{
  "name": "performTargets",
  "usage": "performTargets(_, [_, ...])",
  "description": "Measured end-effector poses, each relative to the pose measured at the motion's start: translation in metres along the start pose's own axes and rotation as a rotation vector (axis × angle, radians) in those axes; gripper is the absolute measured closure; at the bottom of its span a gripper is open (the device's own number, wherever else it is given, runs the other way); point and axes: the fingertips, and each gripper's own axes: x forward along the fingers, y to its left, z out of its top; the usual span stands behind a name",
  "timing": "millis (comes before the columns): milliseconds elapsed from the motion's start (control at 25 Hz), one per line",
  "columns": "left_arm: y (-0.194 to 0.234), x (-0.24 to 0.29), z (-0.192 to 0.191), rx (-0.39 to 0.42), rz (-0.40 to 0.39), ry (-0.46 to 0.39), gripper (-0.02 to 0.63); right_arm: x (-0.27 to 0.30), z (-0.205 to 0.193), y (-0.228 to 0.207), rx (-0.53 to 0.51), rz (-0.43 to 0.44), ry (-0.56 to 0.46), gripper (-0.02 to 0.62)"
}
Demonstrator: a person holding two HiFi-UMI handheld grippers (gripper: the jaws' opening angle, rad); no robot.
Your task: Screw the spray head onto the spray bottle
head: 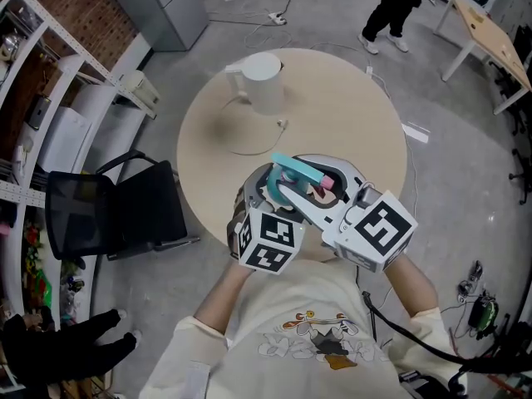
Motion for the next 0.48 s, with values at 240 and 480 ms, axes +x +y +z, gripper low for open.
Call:
performTargets(240, [0.003,-0.003,-0.006,0.02,-0.079,-0.012,0.19,-0.013,-0.006,0.012,0.019,0.166,0.022,0.38])
performTargets(480, [0.02,0.0,-0.02,0.05,-0.189,0.01,0.19,-0.033,0.004,0.008,0.07,0.332,-0.014,0.38])
